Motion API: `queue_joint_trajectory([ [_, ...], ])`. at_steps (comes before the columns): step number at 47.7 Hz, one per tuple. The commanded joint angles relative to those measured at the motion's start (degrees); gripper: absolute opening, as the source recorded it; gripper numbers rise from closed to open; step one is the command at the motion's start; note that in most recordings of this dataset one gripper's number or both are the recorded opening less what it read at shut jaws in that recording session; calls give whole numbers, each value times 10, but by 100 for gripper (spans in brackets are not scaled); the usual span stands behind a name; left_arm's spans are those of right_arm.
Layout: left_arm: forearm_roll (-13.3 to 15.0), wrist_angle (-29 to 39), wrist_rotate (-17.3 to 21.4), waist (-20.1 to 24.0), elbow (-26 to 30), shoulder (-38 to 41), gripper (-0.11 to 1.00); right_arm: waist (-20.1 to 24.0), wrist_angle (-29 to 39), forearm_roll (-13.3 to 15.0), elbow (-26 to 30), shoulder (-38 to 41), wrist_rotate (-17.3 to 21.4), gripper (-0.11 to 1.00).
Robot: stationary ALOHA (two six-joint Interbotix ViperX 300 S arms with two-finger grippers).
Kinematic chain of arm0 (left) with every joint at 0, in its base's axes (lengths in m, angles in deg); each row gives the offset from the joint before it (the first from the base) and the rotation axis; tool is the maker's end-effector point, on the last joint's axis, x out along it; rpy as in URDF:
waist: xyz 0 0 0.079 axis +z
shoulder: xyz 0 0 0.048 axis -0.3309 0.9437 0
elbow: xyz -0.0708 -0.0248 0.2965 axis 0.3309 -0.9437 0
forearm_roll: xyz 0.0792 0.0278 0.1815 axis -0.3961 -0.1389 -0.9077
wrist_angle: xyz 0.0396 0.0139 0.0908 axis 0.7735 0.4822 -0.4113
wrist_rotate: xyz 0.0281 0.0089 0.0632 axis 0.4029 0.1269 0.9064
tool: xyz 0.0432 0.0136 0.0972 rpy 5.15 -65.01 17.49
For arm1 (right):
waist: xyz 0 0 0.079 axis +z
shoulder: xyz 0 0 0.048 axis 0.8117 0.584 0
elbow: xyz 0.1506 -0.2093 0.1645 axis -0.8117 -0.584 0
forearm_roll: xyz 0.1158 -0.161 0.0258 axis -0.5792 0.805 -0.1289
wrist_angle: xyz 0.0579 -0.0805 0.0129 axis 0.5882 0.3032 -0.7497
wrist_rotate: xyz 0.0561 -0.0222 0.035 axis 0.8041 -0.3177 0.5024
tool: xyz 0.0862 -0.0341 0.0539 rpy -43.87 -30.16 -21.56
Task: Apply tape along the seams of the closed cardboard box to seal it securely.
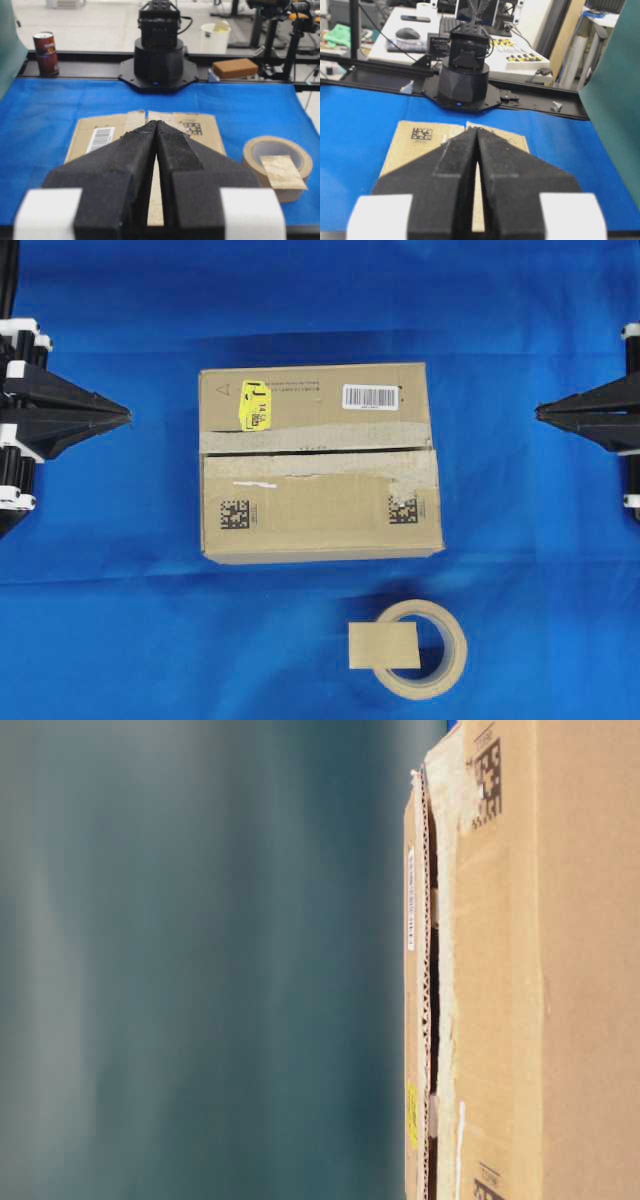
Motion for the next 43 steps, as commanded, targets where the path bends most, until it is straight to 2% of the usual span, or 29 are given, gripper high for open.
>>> queue_joint_trajectory([
  [1,11,12,4,-2,11,8,2,-1,-1,-2,9,9,4,4],
  [10,11,11,7,-9,14,8,2,-1,33,-11,18,13,12,4],
  [20,11,5,10,-14,15,8,2,-1,33,-13,18,14,24,4],
  [26,11,6,44,-14,14,8,2,-1,31,-13,18,17,31,4],
  [32,11,5,103,-23,14,9,2,-1,26,-13,17,22,38,4],
  [34,11,6,130,-38,14,9,7,-1,25,-15,17,23,40,4],
  [36,9,4,131,-49,15,10,16,-1,23,-15,17,25,44,4],
  [41,3,3,135,-73,13,11,46,-1,19,-16,16,30,51,4],
  [43,4,4,189,-83,10,15,59,-1,19,-16,16,32,52,4],
])
